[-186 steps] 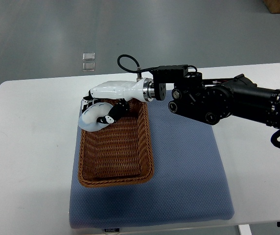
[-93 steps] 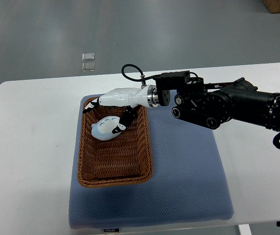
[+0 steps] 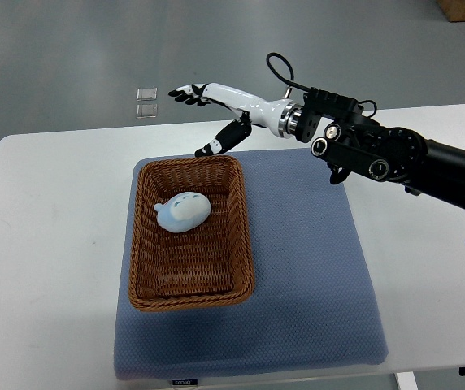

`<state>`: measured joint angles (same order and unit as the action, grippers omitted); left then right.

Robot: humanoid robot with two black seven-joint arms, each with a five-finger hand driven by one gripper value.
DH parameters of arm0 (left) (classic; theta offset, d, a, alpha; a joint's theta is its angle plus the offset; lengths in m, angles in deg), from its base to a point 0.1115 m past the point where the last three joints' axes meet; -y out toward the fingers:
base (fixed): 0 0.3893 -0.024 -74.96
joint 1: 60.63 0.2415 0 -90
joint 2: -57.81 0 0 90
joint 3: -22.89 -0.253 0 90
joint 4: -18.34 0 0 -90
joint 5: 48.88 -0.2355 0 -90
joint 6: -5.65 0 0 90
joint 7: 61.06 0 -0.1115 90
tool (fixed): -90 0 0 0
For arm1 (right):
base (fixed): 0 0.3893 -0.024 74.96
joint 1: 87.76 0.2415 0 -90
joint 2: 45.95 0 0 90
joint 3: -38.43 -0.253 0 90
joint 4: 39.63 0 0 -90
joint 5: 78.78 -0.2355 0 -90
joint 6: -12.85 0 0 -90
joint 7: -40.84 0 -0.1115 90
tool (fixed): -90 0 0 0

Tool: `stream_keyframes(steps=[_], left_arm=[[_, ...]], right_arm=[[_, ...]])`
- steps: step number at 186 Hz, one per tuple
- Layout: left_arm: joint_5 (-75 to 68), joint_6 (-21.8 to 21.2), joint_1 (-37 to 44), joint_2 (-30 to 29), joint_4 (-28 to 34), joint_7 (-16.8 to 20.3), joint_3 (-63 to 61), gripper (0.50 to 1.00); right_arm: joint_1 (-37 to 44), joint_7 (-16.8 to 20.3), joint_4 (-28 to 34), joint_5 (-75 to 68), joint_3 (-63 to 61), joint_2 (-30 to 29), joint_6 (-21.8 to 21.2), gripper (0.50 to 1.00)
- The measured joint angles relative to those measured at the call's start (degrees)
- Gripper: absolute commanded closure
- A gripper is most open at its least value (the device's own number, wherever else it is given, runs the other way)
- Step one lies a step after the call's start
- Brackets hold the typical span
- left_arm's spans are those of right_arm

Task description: Place blue toy in brown basket

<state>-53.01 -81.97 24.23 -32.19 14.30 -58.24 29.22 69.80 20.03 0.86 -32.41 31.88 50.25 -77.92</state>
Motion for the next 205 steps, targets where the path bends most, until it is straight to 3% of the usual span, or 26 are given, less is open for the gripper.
stream_keyframes(steps=[48,90,141,205], left_arm=[[0.02,0.0,-0.31,0.0,0.0,0.0,0.08,0.5],[0.02,0.01,-0.32,0.0,0.0,0.0,0.17,0.5],[0.01,0.03,-0.32,0.0,-0.01,-0.01,0.18,0.5],[0.0,0.02,-0.31,0.0,-0.03,-0.01,0.18,0.5]], right_arm=[[-12.87,2.77,-0.6,-2.91,-16.14,3.78,4.46,0.595],[-21.93,5.77,-0.48,-7.64,-29.81,3.98,5.14,0.595],[-24.94,9.88,0.02,-17.85,-34.68,4.2,5.17,0.595],[-25.86,9.84,0.1,-19.38,-35.14,4.84,4.51,0.583]])
